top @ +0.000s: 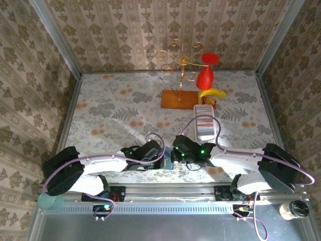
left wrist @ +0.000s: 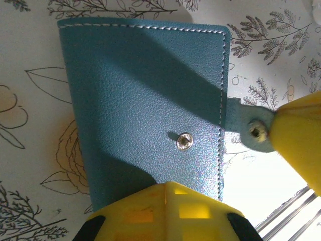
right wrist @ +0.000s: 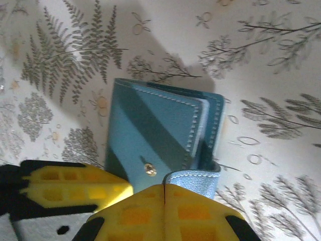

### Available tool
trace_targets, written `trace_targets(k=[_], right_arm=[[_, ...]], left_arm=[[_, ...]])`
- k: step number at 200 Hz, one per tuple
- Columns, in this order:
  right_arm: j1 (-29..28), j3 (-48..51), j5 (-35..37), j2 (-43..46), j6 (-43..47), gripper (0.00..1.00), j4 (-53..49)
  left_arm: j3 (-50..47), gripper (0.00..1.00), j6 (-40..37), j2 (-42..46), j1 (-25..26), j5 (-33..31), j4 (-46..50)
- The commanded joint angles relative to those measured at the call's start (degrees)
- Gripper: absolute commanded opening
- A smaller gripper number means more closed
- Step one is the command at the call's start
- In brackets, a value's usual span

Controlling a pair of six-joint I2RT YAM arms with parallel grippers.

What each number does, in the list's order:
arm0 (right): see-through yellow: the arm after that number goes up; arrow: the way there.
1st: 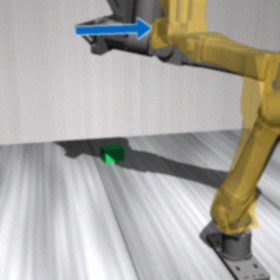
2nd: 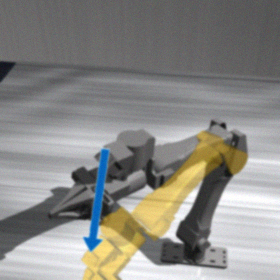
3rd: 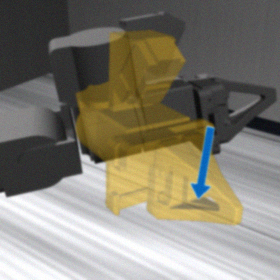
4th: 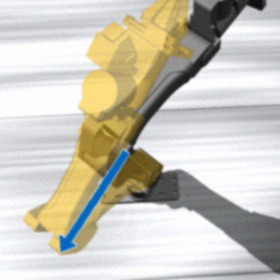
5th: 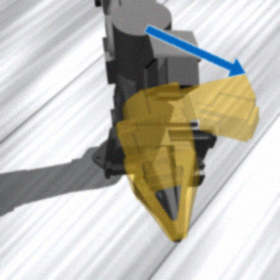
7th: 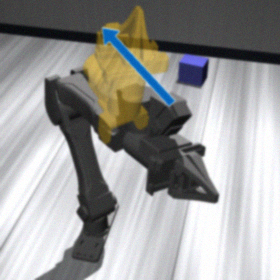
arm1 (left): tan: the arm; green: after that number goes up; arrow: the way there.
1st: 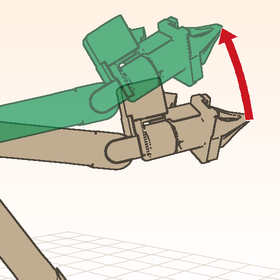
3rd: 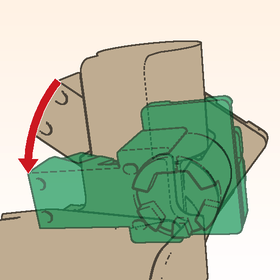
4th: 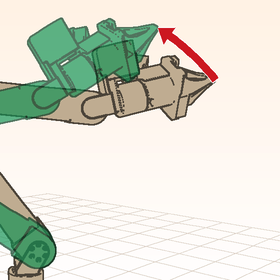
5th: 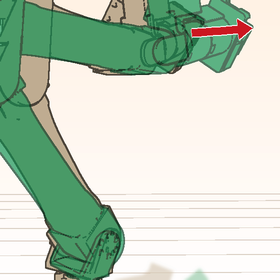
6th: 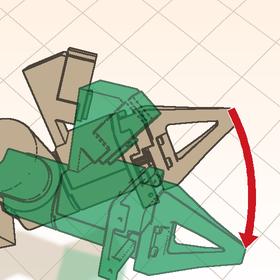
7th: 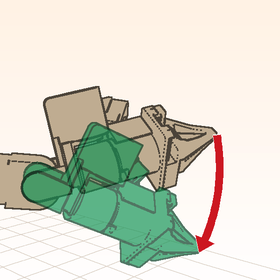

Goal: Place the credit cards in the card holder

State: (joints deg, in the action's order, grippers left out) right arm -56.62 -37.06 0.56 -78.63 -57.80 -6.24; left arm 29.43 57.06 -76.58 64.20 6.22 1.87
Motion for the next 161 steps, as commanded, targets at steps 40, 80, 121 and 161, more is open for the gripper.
trace_targets(k=[40,80,121,161], right_arm=[[0.2,-1.3,-3.3,-5.5,-1.8,0.0,4.6],[0.1,-0.5,-3.8,-6.1,-2.2,0.0,6.4],[0.2,-0.4,-3.1,-6.8,-2.1,0.0,5.2],[0.3,0.3,-2.9,-7.3,-3.0,0.0,6.7]], left_arm=[[-3.4,0.0,2.0,-1.6,0.2,0.4,-1.9],[-3.9,0.0,2.4,-1.6,0.2,0.5,-2.7],[-4.0,0.0,2.4,-1.6,0.2,0.5,-2.7],[-4.1,0.0,2.4,-1.6,0.3,0.6,-2.8]])
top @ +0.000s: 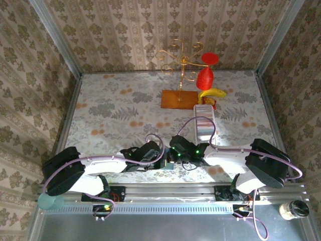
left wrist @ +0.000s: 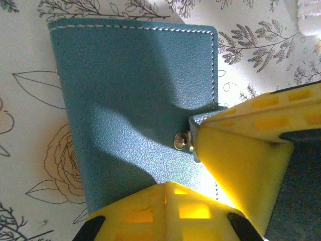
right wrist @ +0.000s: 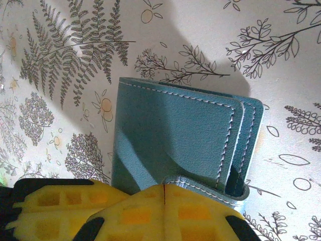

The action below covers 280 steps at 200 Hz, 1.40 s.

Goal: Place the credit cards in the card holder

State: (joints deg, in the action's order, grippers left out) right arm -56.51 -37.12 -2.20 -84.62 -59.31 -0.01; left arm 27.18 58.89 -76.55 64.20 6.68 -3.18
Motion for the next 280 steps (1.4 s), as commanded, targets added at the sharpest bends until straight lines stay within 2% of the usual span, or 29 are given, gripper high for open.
trace_targets(k=[1,124,156,206,280], right_arm=[[0.2,0.4,-0.2,-1.4,-1.5,0.0,0.5],[0.1,2.4,-2.3,-5.9,-3.9,0.0,2.6],[0.0,1.8,-1.5,-8.2,-4.1,0.0,-1.3],[-0.4,0.0,3.5,-11.1,-3.1,0.0,-11.8],[-0.5,-0.9,5.7,-9.9,-3.1,0.0,-13.7]], left_arm=[[-1.9,0.0,0.6,-1.6,0.3,0.2,2.2],[-3.3,0.0,1.5,-1.6,0.2,0.3,-0.3],[-4.0,0.0,1.9,-1.1,0.0,0.2,-0.8],[-5.1,0.0,2.1,2.1,-0.5,-0.3,-1.0],[-7.3,0.0,3.4,5.7,-1.5,-0.2,-2.5]])
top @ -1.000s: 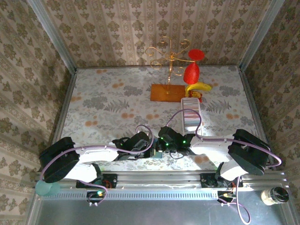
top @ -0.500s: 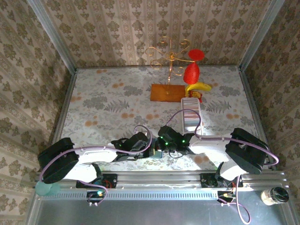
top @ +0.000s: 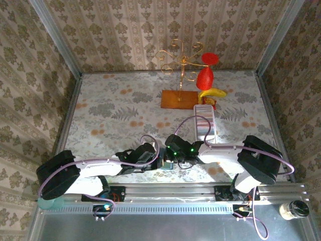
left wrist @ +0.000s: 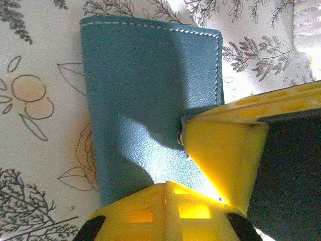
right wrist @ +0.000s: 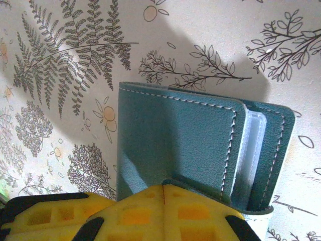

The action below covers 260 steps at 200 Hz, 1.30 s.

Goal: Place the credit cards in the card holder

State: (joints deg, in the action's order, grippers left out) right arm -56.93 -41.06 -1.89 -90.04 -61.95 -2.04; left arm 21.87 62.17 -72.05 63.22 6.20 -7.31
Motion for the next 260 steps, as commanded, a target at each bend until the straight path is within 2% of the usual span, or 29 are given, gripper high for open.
trace_targets(k=[1,35,65,96,117,124,135,148,163,206,216,226,237,241,251,260], right_arm=[[-0.1,2.9,5.4,-4.6,-0.5,0.0,-11.8],[-0.2,0.3,7.7,-6.5,-0.3,0.0,-16.6],[-0.2,-0.4,8.7,-7.3,-0.2,0.0,-17.5],[-0.2,-1.1,8.3,-6.1,-0.3,0.0,-15.7],[-0.2,-2.4,7.9,-3.3,0.1,0.0,-13.6],[-0.2,-3.2,7.9,-2.5,0.5,0.03,-13.4],[-0.2,-4.6,8.0,-1.5,1.0,0.13,-13.4],[-0.2,-5.9,7.8,-0.6,1.7,0.17,-13.2],[-0.1,-6.6,7.5,-0.1,2.0,0.27,-12.2],[0.0,-7.3,6.3,1.5,2.1,0.39,-10.1],[0.0,-7.2,6.7,3.0,2.4,0.42,-10.4],[0.0,-6.9,7.3,5.2,3.1,0.46,-10.3],[0.1,-6.7,8.1,7.9,4.3,0.56,-10.2],[0.1,-6.7,8.6,9.2,5.0,0.6,-10.4],[0.1,-6.7,10.3,12.9,6.8,0.66,-11.0],[0.4,-6.7,12.0,16.0,9.0,0.69,-11.8]], left_arm=[[-2.1,0.0,0.1,1.3,-0.6,0.3,1.5],[-3.4,0.0,0.9,4.8,-1.4,-0.3,1.7],[-1.5,0.0,-1.4,10.5,-1.5,-4.8,12.3],[-0.8,0.0,-2.2,16.9,-1.9,-7.8,18.7],[0.3,0.05,-3.3,19.6,-2.1,-9.5,22.7],[0.5,0.07,-3.6,20.3,-2.4,-9.8,23.5],[0.9,0.11,-3.8,21.2,-2.6,-10.1,24.4],[1.3,0.15,-4.1,22.3,-2.8,-10.5,25.3],[1.6,0.19,-4.3,22.9,-3.2,-10.7,25.9],[3.4,0.28,-6.0,23.2,-4.0,-11.4,28.4],[4.6,0.33,-7.3,23.3,-4.3,-12.3,30.3],[5.9,0.47,-9.1,23.7,-4.8,-13.6,32.0],[7.6,0.59,-11.3,24.3,-5.9,-15.3,33.8],[8.2,0.66,-12.4,24.6,-6.4,-15.6,34.0],[9.8,0.98,-15.3,25.1,-8.7,-16.1,34.6],[11.1,1.0,-17.2,25.4,-11.4,-16.6,35.4]])
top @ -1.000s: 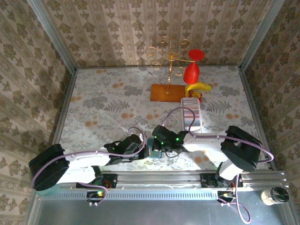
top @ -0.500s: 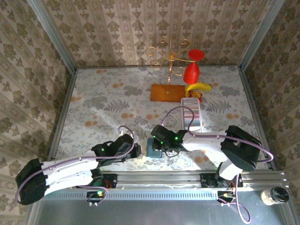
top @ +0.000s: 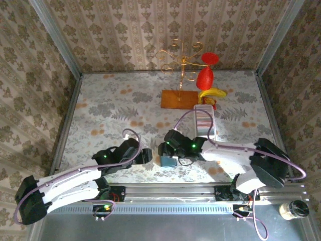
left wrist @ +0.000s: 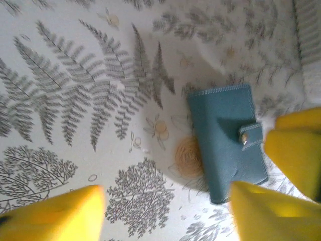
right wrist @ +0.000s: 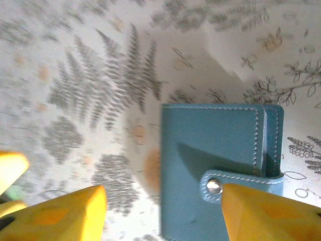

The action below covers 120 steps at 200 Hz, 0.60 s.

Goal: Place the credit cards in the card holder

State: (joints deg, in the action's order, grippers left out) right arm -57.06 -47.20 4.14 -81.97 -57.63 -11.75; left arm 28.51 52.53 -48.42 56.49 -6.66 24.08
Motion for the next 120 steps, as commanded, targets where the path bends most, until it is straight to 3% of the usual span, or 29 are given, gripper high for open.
trace_targets(k=[1,30,68,95,120], right_arm=[[0.6,-0.5,6.3,8.3,4.9,0.69,-2.2],[4.1,2.8,13.8,19.9,15.7,0.8,-2.7],[10.9,14.7,29.4,36.4,42.9,0.91,10.8],[26.1,22.4,25.8,41.8,55.6,0.95,18.1],[39.7,30.5,18.1,40.5,56.8,1.0,29.3]], left_arm=[[4.6,1.0,-7.8,1.8,-5.1,-3.7,4.0],[8.8,1.0,-17.8,2.5,-17.7,-2.9,3.5],[8.2,1.0,-29.6,5.4,-33.3,-17.1,-4.6],[1.0,1.0,-35.2,5.0,-46.3,-17.3,-18.5],[-7.9,1.0,-42.4,2.5,-54.1,-13.6,-34.1]])
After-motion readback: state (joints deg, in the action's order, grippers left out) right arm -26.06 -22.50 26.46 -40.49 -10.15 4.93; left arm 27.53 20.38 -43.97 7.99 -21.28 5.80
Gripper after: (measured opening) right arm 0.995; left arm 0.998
